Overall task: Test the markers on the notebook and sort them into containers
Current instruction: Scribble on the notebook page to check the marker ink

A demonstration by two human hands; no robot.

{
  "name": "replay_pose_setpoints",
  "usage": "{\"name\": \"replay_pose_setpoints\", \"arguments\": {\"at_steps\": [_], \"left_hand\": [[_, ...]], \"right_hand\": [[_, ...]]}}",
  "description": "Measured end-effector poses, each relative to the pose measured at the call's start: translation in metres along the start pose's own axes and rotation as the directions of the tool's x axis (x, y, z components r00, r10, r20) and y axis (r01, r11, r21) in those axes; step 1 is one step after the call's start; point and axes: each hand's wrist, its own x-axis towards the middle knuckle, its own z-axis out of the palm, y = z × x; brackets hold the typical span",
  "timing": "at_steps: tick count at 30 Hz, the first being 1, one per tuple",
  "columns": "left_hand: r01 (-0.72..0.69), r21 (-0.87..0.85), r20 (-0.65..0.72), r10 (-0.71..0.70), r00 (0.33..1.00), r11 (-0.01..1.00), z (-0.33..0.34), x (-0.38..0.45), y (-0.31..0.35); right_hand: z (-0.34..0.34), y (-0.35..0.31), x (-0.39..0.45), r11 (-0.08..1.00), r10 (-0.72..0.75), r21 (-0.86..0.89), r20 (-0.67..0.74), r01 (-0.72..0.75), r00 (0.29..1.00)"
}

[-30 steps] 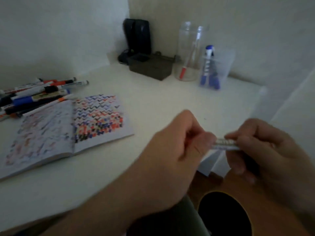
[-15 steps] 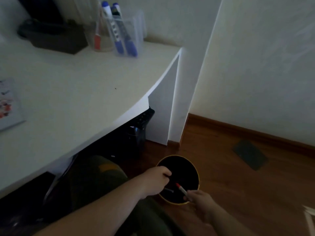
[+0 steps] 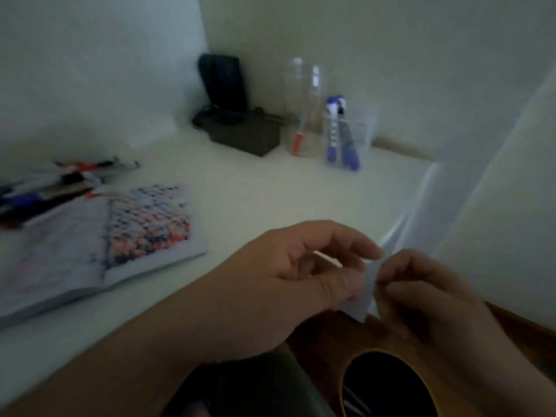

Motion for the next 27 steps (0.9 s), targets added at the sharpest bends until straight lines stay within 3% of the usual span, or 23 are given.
{"name": "replay_pose_setpoints", "arguments": {"at_steps": [3,7,9,12,14,17,20,24,27], "left_hand": [[-0.038,0.129,-0.201,0.063,0.978,0.991,-0.070,-0.013,0.023],[0.169,0.381,-0.452,0.024,0.892,0.909,-0.187,-0.029,-0.005],[0.344,0.527,-0.579,0.032,0.814,0.777,-0.245,-0.044,-0.029],[0.619,0.638,-0.728,0.095,0.679,0.458,-0.309,-0.070,-0.058],[0.669,0.644,-0.746,0.108,0.658,0.372,-0.329,-0.083,-0.078],[0.673,0.676,-0.729,0.134,0.672,0.300,-0.332,-0.091,-0.106],[0.637,0.732,-0.682,0.273,0.679,0.242,-0.335,-0.090,-0.114],[0.611,0.789,-0.586,0.380,0.716,0.066,-0.343,-0.088,-0.117],[0.593,0.804,-0.547,0.433,0.716,0.035,-0.339,-0.090,-0.112]], "right_hand": [[0.078,-0.053,0.039,0.949,-0.226,-0.172,0.212,0.264,0.951],[0.181,-0.054,0.124,0.776,-0.324,-0.408,0.398,0.481,0.859],[0.229,-0.037,0.165,0.648,-0.295,-0.545,0.463,0.531,0.836],[0.279,-0.009,0.218,0.494,-0.182,-0.691,0.512,0.528,0.839],[0.296,0.007,0.240,0.444,-0.134,-0.750,0.486,0.491,0.864],[0.302,0.027,0.251,0.465,-0.167,-0.755,0.439,0.463,0.883],[0.300,0.032,0.249,0.450,-0.284,-0.721,0.444,0.527,0.850],[0.297,0.029,0.242,0.390,-0.340,-0.707,0.484,0.589,0.806],[0.294,0.024,0.242,0.349,-0.367,-0.720,0.485,0.601,0.794]]}}
